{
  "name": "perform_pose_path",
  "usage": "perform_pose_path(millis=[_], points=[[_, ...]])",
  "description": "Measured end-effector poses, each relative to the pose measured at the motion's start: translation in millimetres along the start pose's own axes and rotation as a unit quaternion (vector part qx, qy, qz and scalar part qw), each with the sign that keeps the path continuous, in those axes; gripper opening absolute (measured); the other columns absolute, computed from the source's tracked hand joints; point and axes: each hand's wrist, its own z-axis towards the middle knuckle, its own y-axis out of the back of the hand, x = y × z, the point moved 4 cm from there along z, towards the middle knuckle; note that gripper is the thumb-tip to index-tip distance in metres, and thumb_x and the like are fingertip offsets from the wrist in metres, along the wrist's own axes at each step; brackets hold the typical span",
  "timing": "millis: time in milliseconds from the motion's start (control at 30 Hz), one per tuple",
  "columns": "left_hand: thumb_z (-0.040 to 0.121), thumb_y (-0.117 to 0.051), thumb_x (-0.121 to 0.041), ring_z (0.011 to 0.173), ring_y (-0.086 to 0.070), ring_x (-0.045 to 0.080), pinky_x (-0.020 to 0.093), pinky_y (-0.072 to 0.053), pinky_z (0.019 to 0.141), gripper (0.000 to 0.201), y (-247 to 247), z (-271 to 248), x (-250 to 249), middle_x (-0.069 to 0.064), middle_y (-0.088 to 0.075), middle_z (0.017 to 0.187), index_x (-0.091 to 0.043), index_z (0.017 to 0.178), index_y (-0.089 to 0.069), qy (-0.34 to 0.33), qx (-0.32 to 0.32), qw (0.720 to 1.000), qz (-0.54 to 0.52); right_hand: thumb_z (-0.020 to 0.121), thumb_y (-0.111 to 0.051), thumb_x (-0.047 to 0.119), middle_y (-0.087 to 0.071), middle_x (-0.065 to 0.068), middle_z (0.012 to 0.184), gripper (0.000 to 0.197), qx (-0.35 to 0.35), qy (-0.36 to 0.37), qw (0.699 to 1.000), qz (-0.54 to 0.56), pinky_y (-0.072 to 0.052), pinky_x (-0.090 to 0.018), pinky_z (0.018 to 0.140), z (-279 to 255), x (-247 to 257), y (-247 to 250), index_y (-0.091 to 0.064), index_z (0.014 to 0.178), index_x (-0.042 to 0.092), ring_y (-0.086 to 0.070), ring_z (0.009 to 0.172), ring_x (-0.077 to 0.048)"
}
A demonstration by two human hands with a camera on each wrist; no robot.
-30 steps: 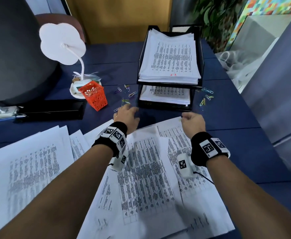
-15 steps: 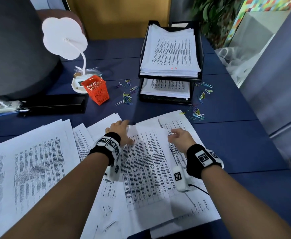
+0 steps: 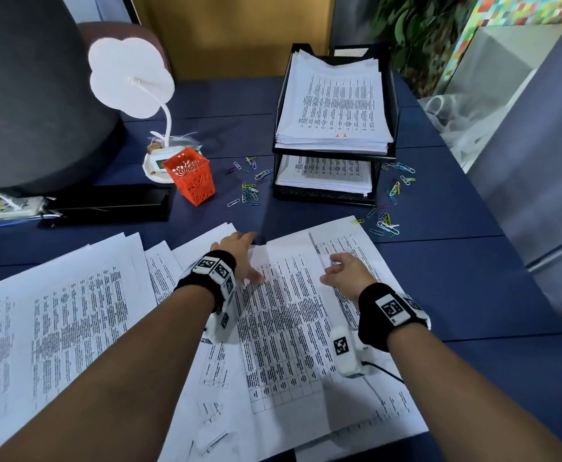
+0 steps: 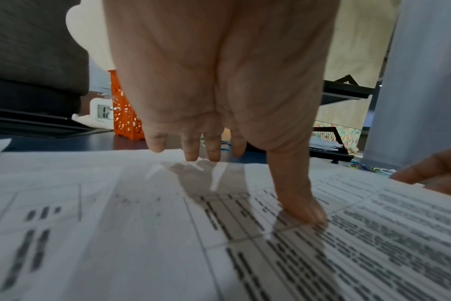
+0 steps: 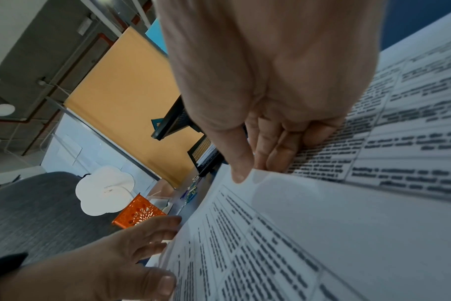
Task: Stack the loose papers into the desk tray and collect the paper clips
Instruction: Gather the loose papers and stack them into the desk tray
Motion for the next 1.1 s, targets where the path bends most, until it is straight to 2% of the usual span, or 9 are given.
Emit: perform_pose_path(millis=[300,367,433,567,667,767,867,1000,1100], points=[[0.062,-0.081,-0.051,0.12,-0.046,0.03,0.043,-0.035,0.099,0.083,7.6,-2.3,-10.3,0.009,-0.048,0.125,-0.02,0.13,-0.044,-0.004,-0.012,0.999,0.036,0.081,-0.069,0.001,-0.056,-0.006,0.1,0.056,-0.014,-0.004,1.0,0.006,-0.05,-0.037,0.089,5.9,-5.3,3.1,-0.047,0.131,0.009,-0.059,0.096,-0.024],[0.069,-0.078,-0.042,0.113,-0.052,0.029,0.038,-0.039,0.093,0.056,7.2,-1.9,-9.5,0.007,-0.057,0.115,-0.023,0.116,-0.054,-0.018,-0.019,0.999,-0.034,0.078,-0.073,0.005,-0.054,-0.002,0.091,0.058,-0.014,-0.001,1.0,0.012,-0.05,-0.037,0.091,7.1,-7.3,3.8,-0.048,0.13,0.01,-0.058,0.092,-0.022],[0.07,-0.077,-0.033,0.091,-0.058,0.024,0.028,-0.042,0.073,0.028,8.5,-2.6,-5.5,0.001,-0.061,0.089,-0.026,0.087,-0.057,-0.029,-0.032,0.985,-0.167,0.076,-0.077,0.009,-0.054,0.0,0.087,0.056,-0.018,0.002,0.999,0.034,-0.05,-0.036,0.09,7.5,-8.8,5.5,-0.052,0.126,0.011,-0.058,0.088,-0.021],[0.066,-0.085,-0.021,0.058,-0.038,0.012,0.024,-0.029,0.051,0.042,18.8,-8.5,-3.2,-0.005,-0.043,0.06,-0.021,0.064,-0.044,-0.062,-0.083,0.931,-0.351,0.076,-0.076,0.009,-0.07,-0.006,0.098,0.027,-0.002,0.013,0.995,0.096,-0.05,-0.041,0.095,1.8,-10.1,5.0,-0.065,0.101,0.011,-0.066,0.096,-0.025],[0.064,-0.086,-0.018,0.063,-0.04,0.011,0.021,-0.032,0.055,0.038,24.6,-15.7,1.0,-0.004,-0.047,0.069,-0.018,0.074,-0.05,-0.052,-0.138,0.893,-0.426,0.085,-0.068,0.013,-0.07,-0.004,0.105,0.017,-0.006,0.022,0.994,0.104,-0.045,-0.039,0.1,-2.9,-8.9,4.6,-0.065,0.101,0.015,-0.064,0.102,-0.021],[0.067,-0.085,-0.023,0.099,-0.049,0.015,0.027,-0.042,0.085,0.061,19.7,-24.6,18.4,0.0,-0.051,0.111,-0.013,0.116,-0.049,-0.001,-0.23,0.854,-0.466,0.091,-0.06,0.009,-0.068,-0.006,0.113,0.025,-0.016,0.034,0.984,0.174,-0.048,-0.031,0.087,-8.3,-6.0,10.3,-0.062,0.116,0.008,-0.063,0.098,-0.017],[0.078,-0.076,-0.031,0.102,-0.052,0.023,0.033,-0.045,0.084,0.075,2.3,-35.5,28.4,0.006,-0.047,0.122,-0.013,0.137,-0.033,0.073,-0.178,0.815,-0.546,0.092,-0.057,0.008,-0.068,-0.002,0.105,0.021,-0.005,0.03,0.967,0.251,-0.045,-0.028,0.083,-13.3,-5.2,16.3,-0.062,0.112,0.01,-0.06,0.095,-0.014],[0.088,-0.065,-0.031,0.087,-0.054,0.02,0.029,-0.042,0.079,0.05,-24.2,-42.2,19.1,0.008,-0.058,0.103,-0.007,0.127,-0.045,0.068,-0.105,0.825,-0.552,0.091,-0.059,0.012,-0.066,0.006,0.102,0.022,-0.013,0.017,0.951,0.309,-0.03,-0.034,0.1,-15.2,-7.3,14.3,-0.06,0.113,0.012,-0.055,0.101,-0.011],[0.09,-0.061,-0.01,0.078,-0.056,0.017,0.029,-0.044,0.076,0.022,-28.5,-50.3,11.3,0.008,-0.063,0.093,-0.001,0.11,-0.055,0.038,-0.129,0.784,-0.605,0.09,-0.062,0.014,-0.064,-0.004,0.113,0.03,-0.057,0.012,0.95,0.306,-0.03,-0.041,0.107,-19.5,-8.5,10.6,-0.056,0.118,0.006,-0.053,0.109,-0.02]])
